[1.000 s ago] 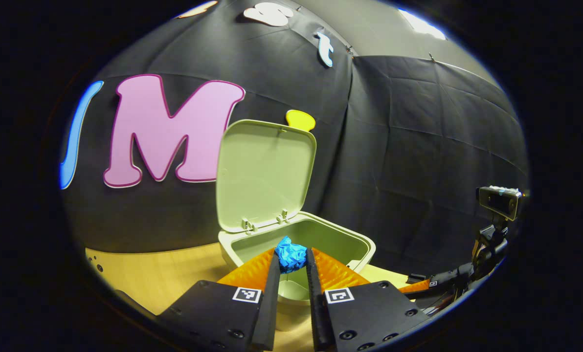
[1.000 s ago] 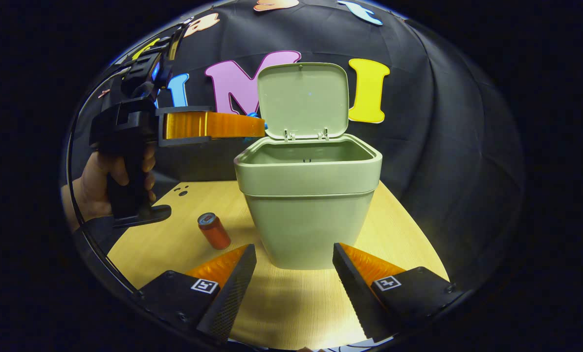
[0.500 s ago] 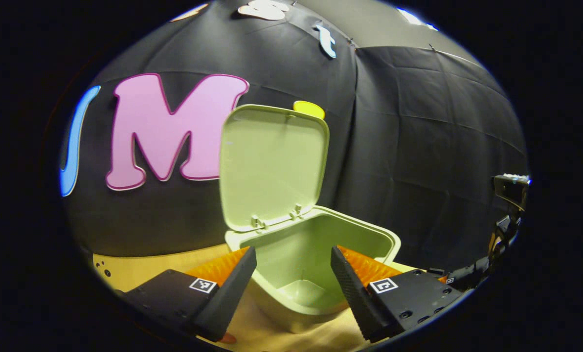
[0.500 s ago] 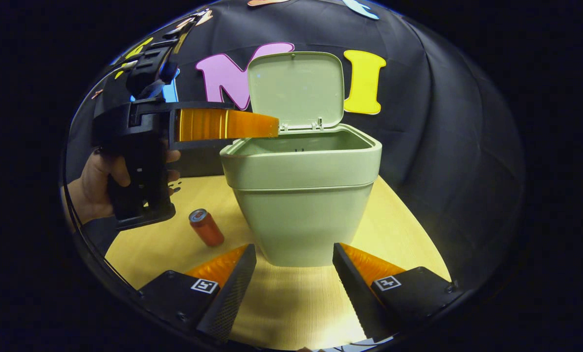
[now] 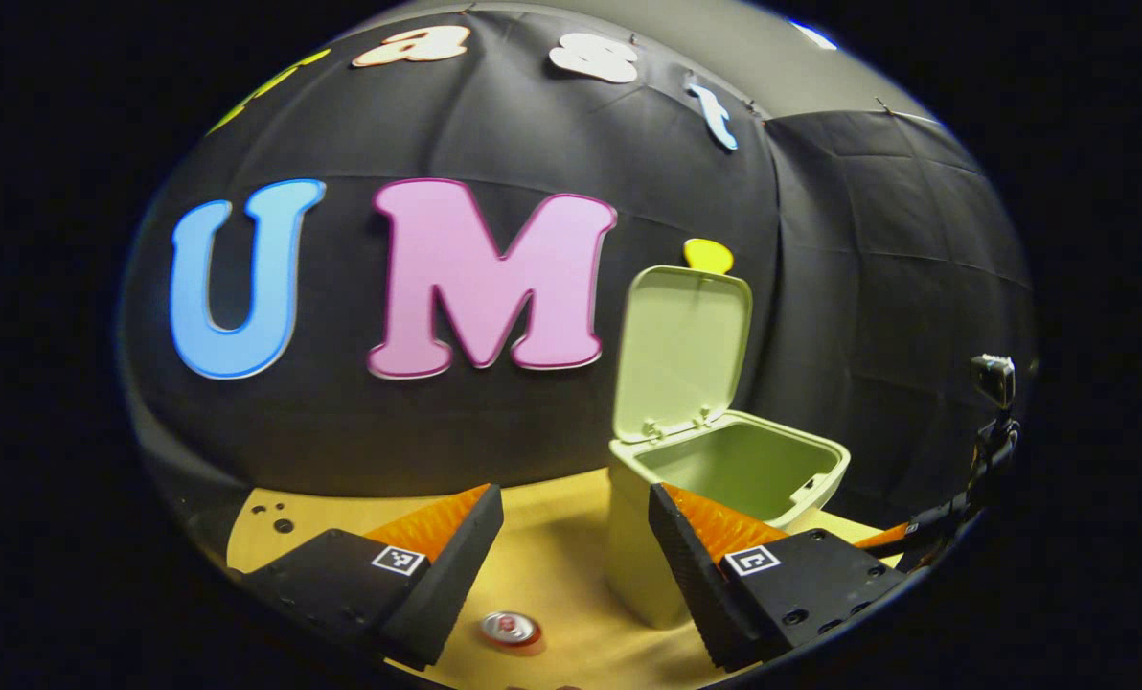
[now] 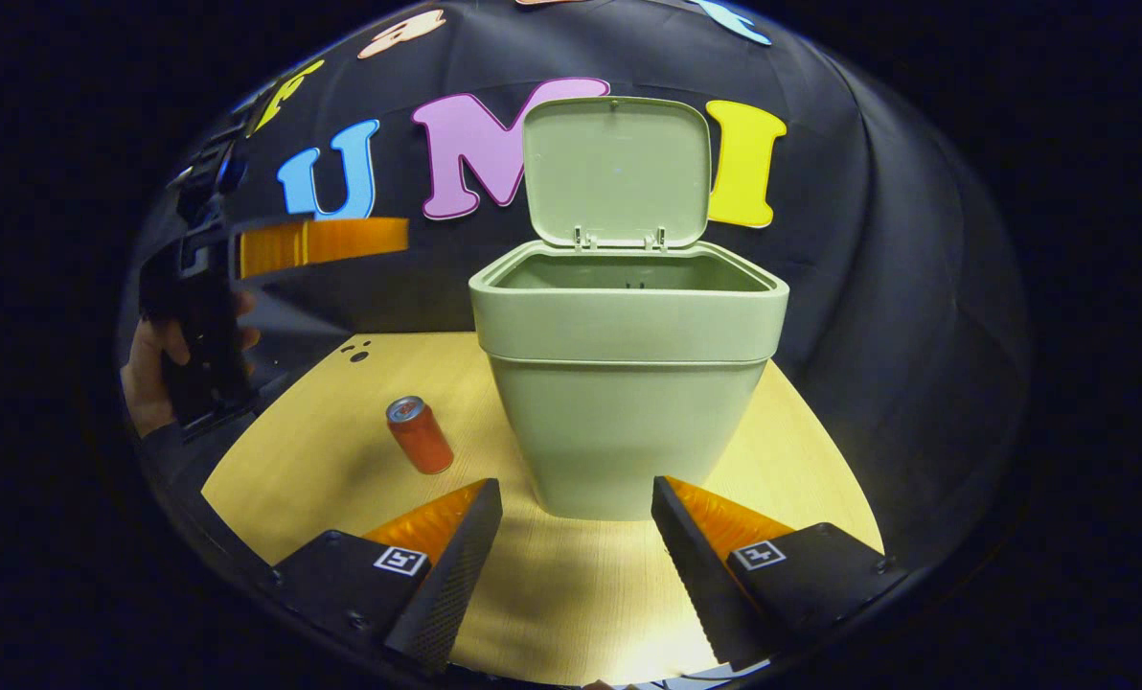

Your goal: Press the lid of the desktop garbage bin to open it, pick up the crumpled paper on the desktop and throw it into the bin, then pick up the pop can on the desktop and drop it into the bin, and finally close the garbage bin lid.

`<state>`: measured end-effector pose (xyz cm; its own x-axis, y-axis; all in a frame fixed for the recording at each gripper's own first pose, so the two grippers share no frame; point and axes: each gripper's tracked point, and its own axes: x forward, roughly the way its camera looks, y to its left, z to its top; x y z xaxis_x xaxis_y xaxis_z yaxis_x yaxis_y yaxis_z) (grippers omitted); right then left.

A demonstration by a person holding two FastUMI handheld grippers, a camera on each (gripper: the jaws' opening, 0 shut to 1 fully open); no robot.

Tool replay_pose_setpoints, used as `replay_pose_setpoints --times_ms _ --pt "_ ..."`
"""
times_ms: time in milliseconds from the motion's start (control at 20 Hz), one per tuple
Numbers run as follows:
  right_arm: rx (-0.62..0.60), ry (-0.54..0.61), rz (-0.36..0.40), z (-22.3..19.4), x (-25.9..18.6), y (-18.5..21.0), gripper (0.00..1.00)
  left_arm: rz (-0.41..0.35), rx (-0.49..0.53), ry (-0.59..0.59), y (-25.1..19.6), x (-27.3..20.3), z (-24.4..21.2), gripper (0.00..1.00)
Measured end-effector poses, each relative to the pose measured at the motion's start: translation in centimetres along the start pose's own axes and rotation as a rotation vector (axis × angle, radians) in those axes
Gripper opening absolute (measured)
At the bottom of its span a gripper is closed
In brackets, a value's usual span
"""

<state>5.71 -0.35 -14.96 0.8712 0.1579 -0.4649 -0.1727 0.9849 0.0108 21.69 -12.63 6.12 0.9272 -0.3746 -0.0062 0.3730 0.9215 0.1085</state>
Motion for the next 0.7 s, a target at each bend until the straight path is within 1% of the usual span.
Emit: replay_pose_setpoints --times_ms 100,200,450,700 --pt "-0.016 0.009 0.007 -0.2 0.0 0.4 0.99 0.096 0.011 0.039 3.2 -2.6 -2.2 0.98" --pt "-0.029 0.021 0.021 -0.5 0.0 1.4 0.99 0.163 0.001 0.075 5.3 -5.6 -4.4 0.98" --pt "-0.07 0.037 0.077 -0.5 1.2 5.1 0.99 0.289 -0.079 0.17 9.5 -12.7 -10.2 0.98" --pt "-0.113 0.047 0.144 -0.9 3.5 9.6 0.99 0.387 -0.132 0.217 12.3 -18.0 -13.5 0.98"
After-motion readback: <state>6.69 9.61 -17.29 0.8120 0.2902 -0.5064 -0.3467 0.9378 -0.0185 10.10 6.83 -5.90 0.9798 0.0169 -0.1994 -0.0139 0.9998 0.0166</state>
